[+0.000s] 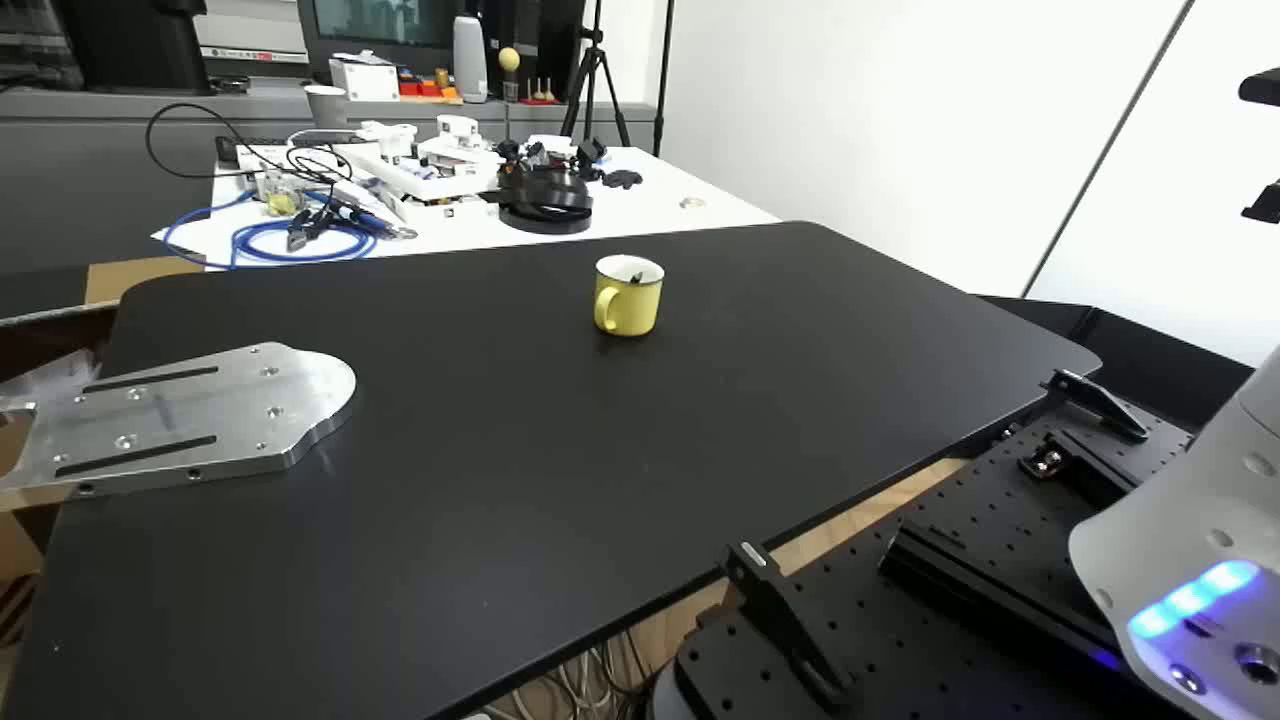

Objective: Pick the marker from the cup and put it on the table

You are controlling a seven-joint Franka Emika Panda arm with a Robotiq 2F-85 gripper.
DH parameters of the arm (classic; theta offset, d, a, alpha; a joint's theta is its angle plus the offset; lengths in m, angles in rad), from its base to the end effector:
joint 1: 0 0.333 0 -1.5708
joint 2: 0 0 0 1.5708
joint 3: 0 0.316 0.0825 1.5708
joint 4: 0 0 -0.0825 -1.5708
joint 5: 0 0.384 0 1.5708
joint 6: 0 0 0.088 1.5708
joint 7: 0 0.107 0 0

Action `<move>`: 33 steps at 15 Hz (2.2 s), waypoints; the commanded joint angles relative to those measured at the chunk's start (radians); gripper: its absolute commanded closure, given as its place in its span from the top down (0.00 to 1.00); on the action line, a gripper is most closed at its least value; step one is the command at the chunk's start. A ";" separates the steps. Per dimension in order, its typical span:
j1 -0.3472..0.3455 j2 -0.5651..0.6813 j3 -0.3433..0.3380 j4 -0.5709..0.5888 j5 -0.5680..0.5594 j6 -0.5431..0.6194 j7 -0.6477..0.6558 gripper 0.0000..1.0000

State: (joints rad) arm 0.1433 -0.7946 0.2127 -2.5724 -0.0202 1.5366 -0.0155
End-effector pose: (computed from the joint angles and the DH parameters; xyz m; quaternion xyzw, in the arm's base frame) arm 0.2684 0.1030 0.4855 0.9779 0.1436 -0.1127 0.1015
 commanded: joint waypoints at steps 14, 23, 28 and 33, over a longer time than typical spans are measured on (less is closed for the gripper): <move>0.020 0.005 -0.015 0.003 -0.009 -0.003 0.011 1.00; 0.020 0.005 -0.015 0.003 -0.009 -0.003 0.011 1.00; 0.020 0.005 -0.015 0.003 -0.009 -0.003 0.011 1.00; -0.026 0.196 -0.034 0.092 -0.062 0.092 0.008 1.00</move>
State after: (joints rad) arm 0.1383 -0.7408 0.2020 -2.5621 -0.0422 1.5876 -0.0156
